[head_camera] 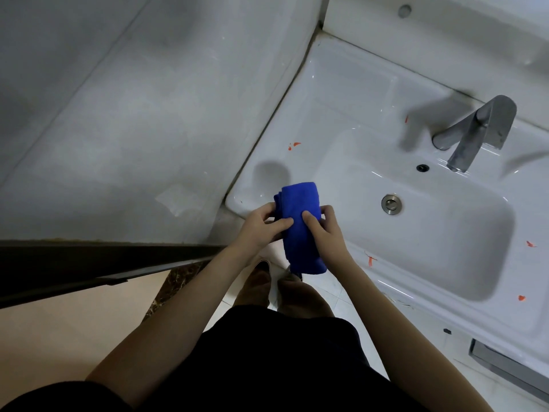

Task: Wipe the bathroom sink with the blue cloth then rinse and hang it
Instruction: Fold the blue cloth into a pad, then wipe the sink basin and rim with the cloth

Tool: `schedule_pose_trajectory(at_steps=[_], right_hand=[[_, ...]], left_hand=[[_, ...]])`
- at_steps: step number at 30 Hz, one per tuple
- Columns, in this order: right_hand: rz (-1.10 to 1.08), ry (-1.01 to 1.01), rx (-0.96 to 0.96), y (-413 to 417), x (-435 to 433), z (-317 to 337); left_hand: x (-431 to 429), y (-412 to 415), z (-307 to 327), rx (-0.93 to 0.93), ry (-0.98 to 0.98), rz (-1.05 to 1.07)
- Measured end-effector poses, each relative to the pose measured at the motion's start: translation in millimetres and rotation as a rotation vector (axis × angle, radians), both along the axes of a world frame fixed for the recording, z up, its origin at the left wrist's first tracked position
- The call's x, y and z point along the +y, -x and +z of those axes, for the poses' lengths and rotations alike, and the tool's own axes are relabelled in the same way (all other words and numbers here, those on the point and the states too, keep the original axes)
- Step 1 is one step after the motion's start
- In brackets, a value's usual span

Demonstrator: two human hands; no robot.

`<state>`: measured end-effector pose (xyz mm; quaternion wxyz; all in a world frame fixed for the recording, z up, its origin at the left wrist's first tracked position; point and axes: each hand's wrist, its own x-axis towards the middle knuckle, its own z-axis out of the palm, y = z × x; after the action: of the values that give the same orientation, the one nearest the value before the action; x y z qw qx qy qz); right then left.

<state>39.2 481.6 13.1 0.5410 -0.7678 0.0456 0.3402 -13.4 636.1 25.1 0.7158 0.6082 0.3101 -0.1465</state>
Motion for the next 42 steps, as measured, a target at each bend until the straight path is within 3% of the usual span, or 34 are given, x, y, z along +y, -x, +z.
schedule_pose_trajectory(at_steps=[3,10,13,24,29,31,34,36,42], right_hand=[[-0.080,0.013,0.044,-3.7,-3.7,1.7],[-0.210,0.012,0.117,-22.0,-19.6,1.9],[-0.196,-0.027,0.113,-29.5,-21.2,0.8],[-0.065,-0.038,0.004,-87.1,-21.0,-13.2],[-0.061,0.019,-0.213,-161.3,-13.0,-14.5],[0.028,0.196,-0.379,-199.7,-2.5,-24.8],[0.167,0.700,-0.650,-236.8,27.2,-49.1],[0.203,0.820,-0.749,-239.5,46.7,-60.7],[0.478,0.626,-0.955,-195.8,11.1,-82.6]], left_hand=[[0.9,-5.7,-0.3,-0.059,-0.198,-0.113],[40.6,6.7,-17.8,-0.245,-1.000,-0.197],[50.6,-2.0,-29.7,-0.279,-1.213,-0.321],[53.6,-11.6,-65.7,-0.199,-1.365,-0.433],[53.4,-15.3,-61.3,-0.238,-1.382,-0.423],[56.2,-27.5,-56.9,-0.251,-1.385,-0.437],[60.1,-47.5,-57.9,-0.249,-1.403,-0.507],[59.3,-51.1,-62.8,-0.224,-1.398,-0.529],[58.8,-53.1,-59.2,-0.188,-1.409,-0.523]])
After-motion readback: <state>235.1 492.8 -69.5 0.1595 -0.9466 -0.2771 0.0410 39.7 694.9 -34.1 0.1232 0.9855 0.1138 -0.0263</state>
